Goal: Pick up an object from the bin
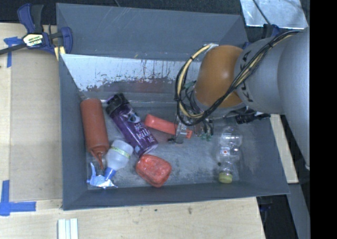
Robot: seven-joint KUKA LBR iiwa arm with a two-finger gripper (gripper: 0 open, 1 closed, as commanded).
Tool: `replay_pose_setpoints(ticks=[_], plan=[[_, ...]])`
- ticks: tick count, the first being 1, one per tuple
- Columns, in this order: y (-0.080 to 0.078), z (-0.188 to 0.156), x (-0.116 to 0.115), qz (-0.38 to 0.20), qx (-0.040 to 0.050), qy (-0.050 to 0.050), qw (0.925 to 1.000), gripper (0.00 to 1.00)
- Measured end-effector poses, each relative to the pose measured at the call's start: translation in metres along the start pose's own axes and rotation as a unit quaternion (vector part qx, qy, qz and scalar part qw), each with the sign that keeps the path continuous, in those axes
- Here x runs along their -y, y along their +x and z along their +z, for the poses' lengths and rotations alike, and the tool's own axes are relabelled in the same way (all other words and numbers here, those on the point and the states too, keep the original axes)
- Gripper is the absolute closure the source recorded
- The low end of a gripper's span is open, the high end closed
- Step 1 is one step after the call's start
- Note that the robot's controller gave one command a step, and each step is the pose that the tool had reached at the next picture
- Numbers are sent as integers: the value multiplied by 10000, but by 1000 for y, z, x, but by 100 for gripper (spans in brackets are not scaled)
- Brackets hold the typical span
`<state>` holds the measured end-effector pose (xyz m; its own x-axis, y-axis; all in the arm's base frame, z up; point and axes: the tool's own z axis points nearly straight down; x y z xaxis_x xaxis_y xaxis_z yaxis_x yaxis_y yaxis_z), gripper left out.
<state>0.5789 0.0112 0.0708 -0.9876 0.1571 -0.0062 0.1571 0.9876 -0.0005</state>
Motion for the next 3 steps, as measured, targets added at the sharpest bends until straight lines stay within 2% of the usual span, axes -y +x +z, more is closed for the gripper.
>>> replay_pose_setpoints(ticks=[1, 2, 3], plan=[[8, -100, 19, 57, -26, 0, 10000, 100], [8, -100, 19, 54, -26, 0, 10000, 100], [-1, -141, 33, 212, -41, -1, 9998, 100]])
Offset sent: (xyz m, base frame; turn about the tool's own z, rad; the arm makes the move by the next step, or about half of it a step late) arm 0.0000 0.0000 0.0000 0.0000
